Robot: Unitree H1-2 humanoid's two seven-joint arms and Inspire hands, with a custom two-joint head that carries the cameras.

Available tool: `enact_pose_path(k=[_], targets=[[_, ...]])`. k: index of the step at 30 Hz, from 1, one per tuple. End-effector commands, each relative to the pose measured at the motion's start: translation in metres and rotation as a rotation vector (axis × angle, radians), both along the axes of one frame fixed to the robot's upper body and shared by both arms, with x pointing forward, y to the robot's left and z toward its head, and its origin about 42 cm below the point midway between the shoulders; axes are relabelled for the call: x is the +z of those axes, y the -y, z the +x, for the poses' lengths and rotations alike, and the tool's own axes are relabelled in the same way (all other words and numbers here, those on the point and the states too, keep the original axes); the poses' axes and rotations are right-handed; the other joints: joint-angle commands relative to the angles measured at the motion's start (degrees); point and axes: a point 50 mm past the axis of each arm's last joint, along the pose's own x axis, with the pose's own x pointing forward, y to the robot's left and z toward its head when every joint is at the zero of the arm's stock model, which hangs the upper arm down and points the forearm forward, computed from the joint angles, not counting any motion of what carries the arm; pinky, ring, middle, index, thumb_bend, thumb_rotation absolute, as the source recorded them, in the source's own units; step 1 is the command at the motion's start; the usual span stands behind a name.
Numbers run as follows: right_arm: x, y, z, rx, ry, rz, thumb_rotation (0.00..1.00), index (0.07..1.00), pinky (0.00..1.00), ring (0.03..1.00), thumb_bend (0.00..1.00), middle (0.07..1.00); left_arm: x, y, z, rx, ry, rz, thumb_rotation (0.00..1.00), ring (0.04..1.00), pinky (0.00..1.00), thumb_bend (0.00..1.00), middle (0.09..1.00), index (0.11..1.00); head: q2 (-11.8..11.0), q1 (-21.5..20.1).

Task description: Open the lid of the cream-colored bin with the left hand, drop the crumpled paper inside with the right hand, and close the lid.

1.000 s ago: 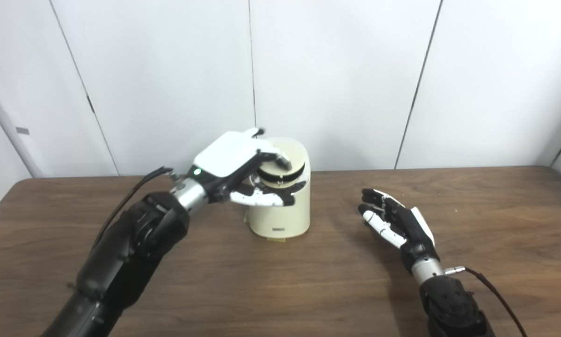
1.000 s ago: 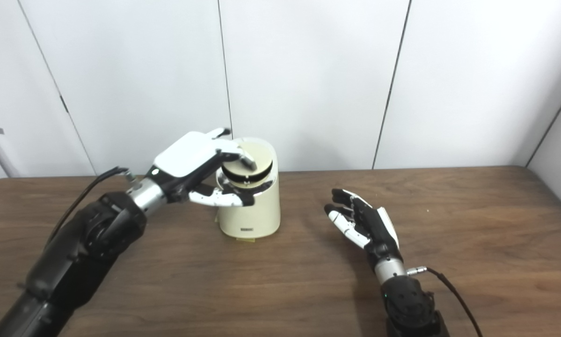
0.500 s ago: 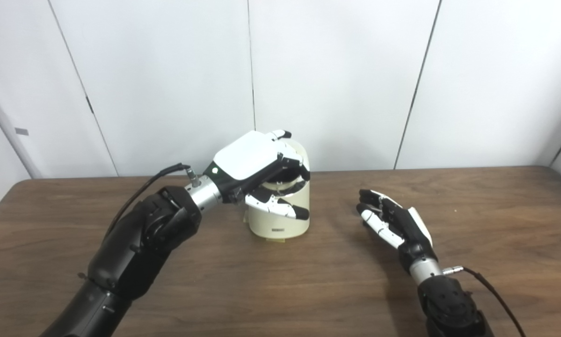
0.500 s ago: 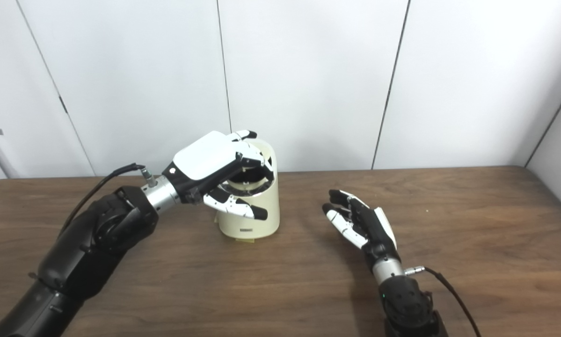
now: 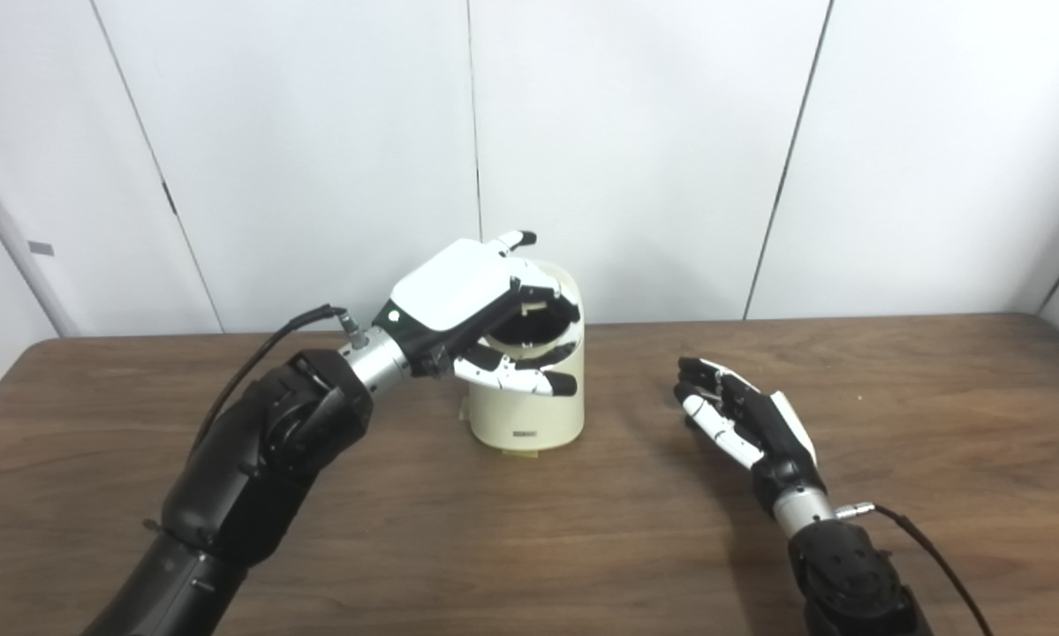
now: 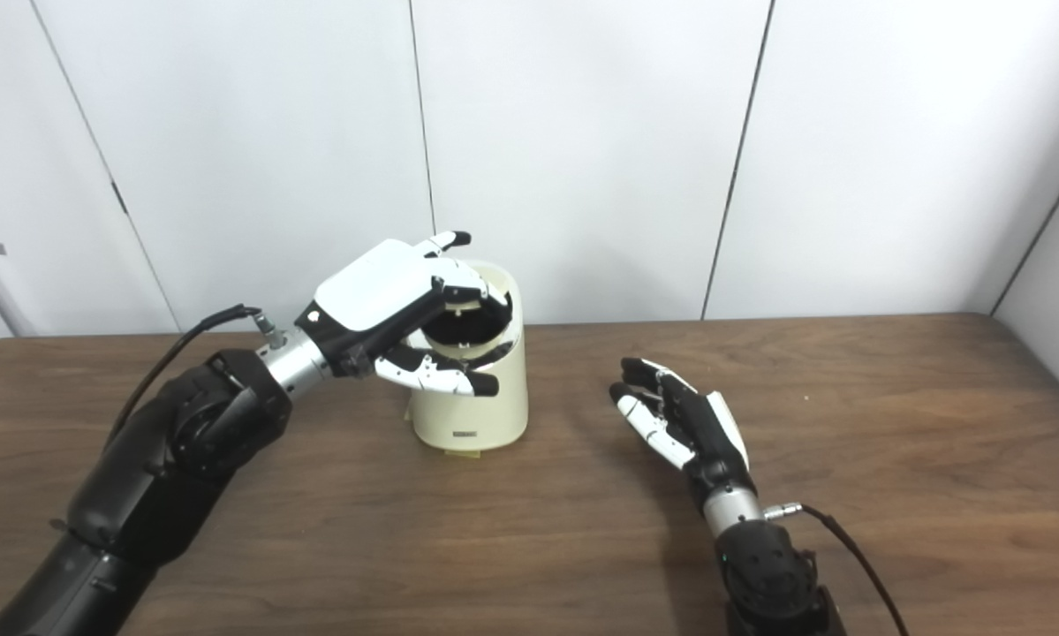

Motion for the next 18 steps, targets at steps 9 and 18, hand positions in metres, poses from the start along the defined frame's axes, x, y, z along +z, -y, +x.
enact_pose_path(k=[9,18], targets=[[0.0178,0.0018,0.0073,0.022,0.063,-0.022,0.55,0.813,0.71,0.787,0.29,0.828,0.0227,-0.0077,0.0009,0.052,0.038,-0.088,0.85,0.719,0.86,0.70,0.752,0.764,0.26,0.11],[0.0194,0.0009,0.0068,0.021,0.066,-0.033,0.55,0.813,0.71,0.789,0.28,0.829,0.0220,-0.0110,-0.0027,0.085,0.014,-0.051,0.86,0.741,0.87,0.72,0.766,0.787,0.41,0.04]])
